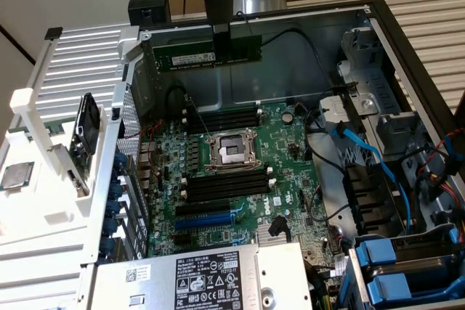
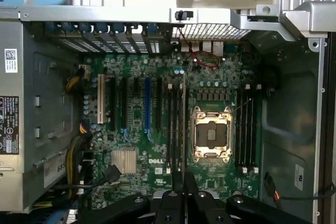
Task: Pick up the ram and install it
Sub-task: 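Insert the ram into the slot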
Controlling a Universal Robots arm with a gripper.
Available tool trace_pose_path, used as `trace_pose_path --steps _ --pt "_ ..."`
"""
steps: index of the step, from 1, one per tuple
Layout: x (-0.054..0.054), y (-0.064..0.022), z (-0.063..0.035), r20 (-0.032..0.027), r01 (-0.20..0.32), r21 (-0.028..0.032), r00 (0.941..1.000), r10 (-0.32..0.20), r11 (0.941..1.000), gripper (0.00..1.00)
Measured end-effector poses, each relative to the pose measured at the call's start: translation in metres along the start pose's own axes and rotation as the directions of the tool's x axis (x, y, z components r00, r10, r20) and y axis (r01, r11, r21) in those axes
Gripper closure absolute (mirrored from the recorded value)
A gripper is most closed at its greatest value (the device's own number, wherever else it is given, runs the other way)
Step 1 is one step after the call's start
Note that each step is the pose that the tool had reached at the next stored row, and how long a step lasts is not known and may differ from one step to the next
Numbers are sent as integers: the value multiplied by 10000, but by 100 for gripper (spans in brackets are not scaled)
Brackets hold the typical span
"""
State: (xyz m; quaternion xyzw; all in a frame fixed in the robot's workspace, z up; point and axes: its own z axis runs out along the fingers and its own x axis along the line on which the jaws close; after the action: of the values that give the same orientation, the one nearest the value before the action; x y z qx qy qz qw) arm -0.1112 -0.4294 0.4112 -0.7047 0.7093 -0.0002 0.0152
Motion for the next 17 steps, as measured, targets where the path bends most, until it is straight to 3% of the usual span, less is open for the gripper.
trace_pose_path --steps 3,9,13,17 --pt "0 -24 32 79 -9 12 10000 9 10000 87" --pt "3 -41 136 180 -27 26 9998 26 10000 87" --pt "4 -96 232 232 -38 33 9997 37 10000 87" --pt "5 -108 241 237 -40 32 9997 39 10000 87"
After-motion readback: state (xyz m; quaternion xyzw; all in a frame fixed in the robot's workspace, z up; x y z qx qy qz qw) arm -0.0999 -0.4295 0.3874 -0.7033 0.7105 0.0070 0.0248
